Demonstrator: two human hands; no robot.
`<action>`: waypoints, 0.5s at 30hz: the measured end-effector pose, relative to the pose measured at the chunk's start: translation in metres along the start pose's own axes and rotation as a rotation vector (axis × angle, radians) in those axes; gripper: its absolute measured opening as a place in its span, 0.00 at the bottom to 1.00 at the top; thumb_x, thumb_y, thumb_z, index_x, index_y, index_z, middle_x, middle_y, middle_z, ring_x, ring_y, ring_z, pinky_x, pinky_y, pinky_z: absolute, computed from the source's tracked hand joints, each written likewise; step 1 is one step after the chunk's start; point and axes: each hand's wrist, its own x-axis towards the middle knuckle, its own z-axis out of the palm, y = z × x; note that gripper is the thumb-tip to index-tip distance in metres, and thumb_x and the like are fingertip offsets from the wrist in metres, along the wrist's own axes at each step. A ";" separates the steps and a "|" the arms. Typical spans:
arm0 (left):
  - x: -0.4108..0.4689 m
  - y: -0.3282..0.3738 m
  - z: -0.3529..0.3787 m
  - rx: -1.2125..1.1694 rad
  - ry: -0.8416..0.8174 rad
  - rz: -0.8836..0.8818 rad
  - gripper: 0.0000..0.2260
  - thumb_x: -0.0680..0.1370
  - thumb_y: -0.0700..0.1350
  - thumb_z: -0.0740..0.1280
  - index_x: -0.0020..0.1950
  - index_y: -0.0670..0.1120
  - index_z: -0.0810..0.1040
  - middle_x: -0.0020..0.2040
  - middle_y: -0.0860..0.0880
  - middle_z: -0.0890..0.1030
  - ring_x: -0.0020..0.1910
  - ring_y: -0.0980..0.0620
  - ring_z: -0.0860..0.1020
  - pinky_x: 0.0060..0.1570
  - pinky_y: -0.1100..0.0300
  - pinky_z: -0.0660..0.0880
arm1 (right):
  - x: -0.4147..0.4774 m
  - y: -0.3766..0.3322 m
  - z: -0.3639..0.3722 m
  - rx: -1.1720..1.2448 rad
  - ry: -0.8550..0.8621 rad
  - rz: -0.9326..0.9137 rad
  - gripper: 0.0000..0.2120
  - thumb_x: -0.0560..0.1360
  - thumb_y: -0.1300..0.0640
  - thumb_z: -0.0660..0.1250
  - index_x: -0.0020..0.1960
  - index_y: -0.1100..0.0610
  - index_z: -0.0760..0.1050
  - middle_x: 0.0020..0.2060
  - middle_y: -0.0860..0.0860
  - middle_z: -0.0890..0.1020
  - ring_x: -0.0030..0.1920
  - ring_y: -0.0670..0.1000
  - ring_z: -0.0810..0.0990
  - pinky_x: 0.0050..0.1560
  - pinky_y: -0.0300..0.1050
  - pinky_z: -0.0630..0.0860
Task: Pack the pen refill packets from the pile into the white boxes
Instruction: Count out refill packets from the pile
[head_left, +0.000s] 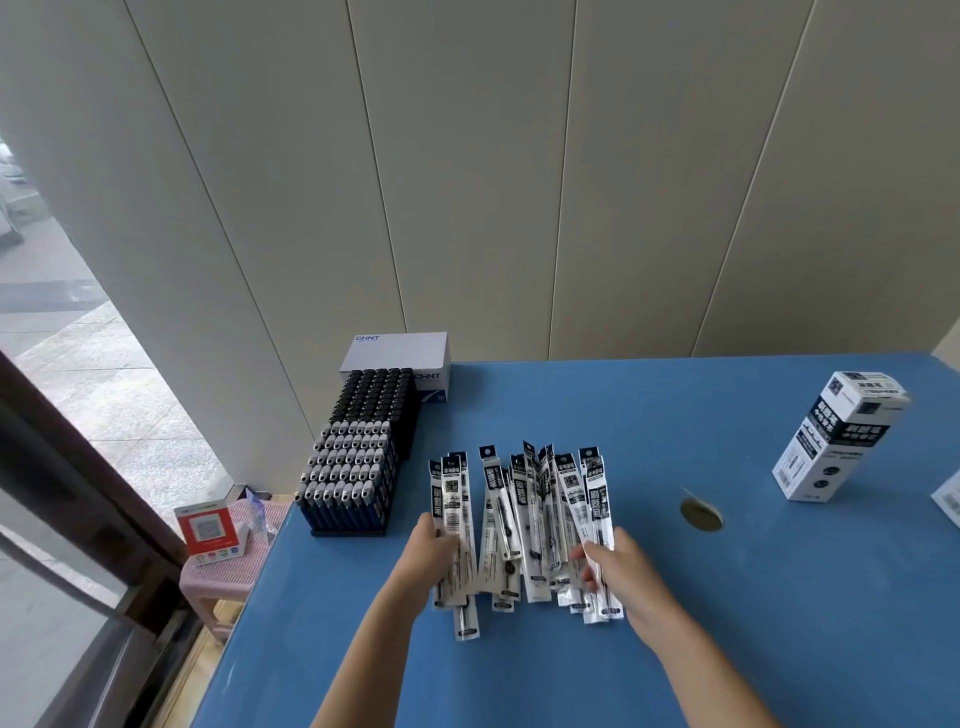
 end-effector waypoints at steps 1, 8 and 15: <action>-0.001 -0.002 -0.003 -0.034 -0.007 -0.006 0.04 0.77 0.36 0.56 0.44 0.44 0.64 0.39 0.47 0.66 0.38 0.51 0.65 0.37 0.58 0.63 | -0.002 0.000 0.001 0.014 -0.007 0.001 0.03 0.77 0.66 0.55 0.50 0.62 0.64 0.39 0.54 0.77 0.29 0.48 0.67 0.32 0.41 0.67; -0.016 -0.005 -0.017 -0.323 -0.101 0.025 0.03 0.80 0.35 0.55 0.49 0.41 0.66 0.42 0.41 0.73 0.42 0.44 0.76 0.45 0.48 0.73 | -0.014 0.003 0.004 0.263 -0.062 -0.022 0.10 0.80 0.61 0.54 0.42 0.62 0.67 0.24 0.52 0.67 0.23 0.47 0.62 0.22 0.36 0.61; -0.036 0.018 -0.001 -0.340 -0.209 0.117 0.06 0.79 0.35 0.56 0.51 0.39 0.72 0.41 0.40 0.76 0.39 0.45 0.76 0.40 0.53 0.75 | -0.031 0.005 -0.019 0.454 -0.032 -0.066 0.10 0.80 0.61 0.55 0.45 0.63 0.73 0.29 0.53 0.75 0.27 0.48 0.72 0.31 0.39 0.70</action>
